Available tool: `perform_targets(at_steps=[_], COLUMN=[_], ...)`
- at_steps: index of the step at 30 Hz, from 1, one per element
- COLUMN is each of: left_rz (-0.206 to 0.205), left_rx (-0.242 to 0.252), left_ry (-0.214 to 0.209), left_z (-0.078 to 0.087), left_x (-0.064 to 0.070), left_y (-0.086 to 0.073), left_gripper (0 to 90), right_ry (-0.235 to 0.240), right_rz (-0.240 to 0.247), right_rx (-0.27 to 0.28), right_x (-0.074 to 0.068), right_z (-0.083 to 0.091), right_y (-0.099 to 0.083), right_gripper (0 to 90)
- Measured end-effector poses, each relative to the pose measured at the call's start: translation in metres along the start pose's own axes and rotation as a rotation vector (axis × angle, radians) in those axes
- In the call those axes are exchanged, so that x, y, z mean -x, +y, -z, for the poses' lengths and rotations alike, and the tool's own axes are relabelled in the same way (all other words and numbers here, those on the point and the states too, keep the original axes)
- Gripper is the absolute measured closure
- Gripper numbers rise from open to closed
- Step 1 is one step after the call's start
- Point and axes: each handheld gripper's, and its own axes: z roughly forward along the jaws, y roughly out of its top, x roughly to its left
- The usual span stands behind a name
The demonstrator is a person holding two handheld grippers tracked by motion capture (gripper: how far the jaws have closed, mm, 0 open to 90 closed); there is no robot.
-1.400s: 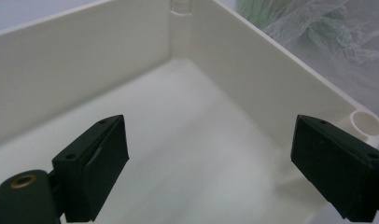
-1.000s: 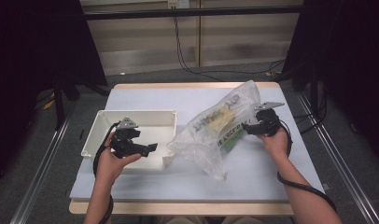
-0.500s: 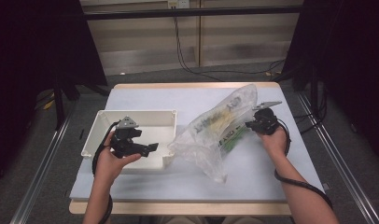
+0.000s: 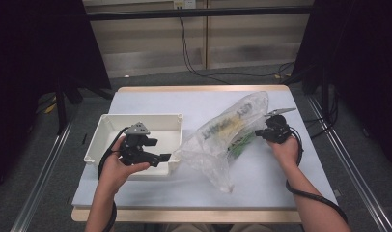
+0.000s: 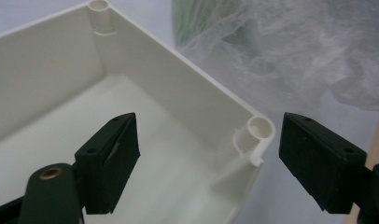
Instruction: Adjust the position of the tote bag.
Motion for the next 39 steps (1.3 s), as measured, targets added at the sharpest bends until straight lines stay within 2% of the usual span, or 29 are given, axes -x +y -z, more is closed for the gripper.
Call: perform_targets(at_steps=[2, 3, 8, 10, 13, 14, 16, 18, 20, 22, 27, 30, 33, 35, 37, 38, 39], left_rz=[0.011, 0.019, -0.009, -0.006, 0.009, 0.011, 0.031, 0.059, 0.069, 0.081, 0.071, 0.069, 0.081, 0.073, 0.088, 0.076, 0.083], left_rx=[0.008, 0.007, -0.004, -0.011, -0.004, -0.023, -0.026, -0.023, -0.022, -0.006, 0.002, -0.013, -0.007, -0.021, -0.013, -0.025, -0.017], left_ry=[-0.027, -0.023, -0.030, -0.021, -0.006, 0.023, 0.031, 0.034, 0.055, 0.049, 0.062, 0.071, 0.063, 0.064, 0.069, 0.074, 0.070], left_z=[0.000, -0.001, -0.004, -0.007, -0.011, -0.014, -0.017, -0.018, -0.018, -0.018, -0.022, -0.030, -0.035, -0.035, -0.040, -0.040, -0.042], left_x=[0.003, 0.004, 0.012, 0.013, 0.013, 0.013, 0.011, 0.008, 0.006, 0.004, -0.001, -0.008, -0.013, -0.015, -0.019, -0.021, -0.022], left_y=[0.002, 0.003, 0.007, 0.008, 0.009, 0.009, 0.009, 0.010, 0.012, 0.016, 0.028, 0.036, 0.042, 0.045, 0.053, 0.055, 0.058], left_gripper=[19.8, 19.9, 28.9, 37.0, 55.0, 61.2, 71.0, 78.1, 82.9, 84.8, 86.4, 87.3, 87.8, 88.1, 88.4, 88.5, 88.5], right_ry=[0.000, 0.002, 0.001, 0.003, 0.007, 0.012, 0.018, 0.024, 0.028, 0.036, 0.040, 0.045, 0.038, 0.038, 0.049, 0.055, 0.065], right_rz=[0.001, -0.003, -0.012, -0.017, -0.017, -0.009, -0.009, -0.016, -0.017, -0.010, 0.004, 0.009, 0.027, 0.026, 0.021, 0.008, 0.003], right_rx=[-0.002, -0.001, -0.009, -0.009, -0.004, -0.002, 0.000, 0.001, 0.003, -0.006, -0.008, -0.009, -0.013, -0.016, -0.014, -0.014, -0.012], right_x=[-0.001, -0.001, -0.004, -0.005, -0.007, -0.007, -0.007, -0.007, -0.006, -0.008, -0.011, -0.013, -0.016, -0.017, -0.019, -0.020, -0.021], right_z=[0.001, 0.001, 0.002, 0.003, 0.005, 0.007, 0.009, 0.012, 0.016, 0.019, 0.028, 0.038, 0.045, 0.047, 0.052, 0.054, 0.055], right_y=[0.000, 0.000, 0.000, -0.001, -0.002, -0.003, -0.005, -0.008, -0.011, -0.015, -0.023, -0.028, -0.032, -0.034, -0.040, -0.042, -0.043], right_gripper=[90.0, 90.0, 90.0, 90.0, 90.0, 90.0, 90.0, 90.0, 90.0, 90.0, 90.0, 90.0, 90.0, 90.0, 90.0, 90.0, 90.0])
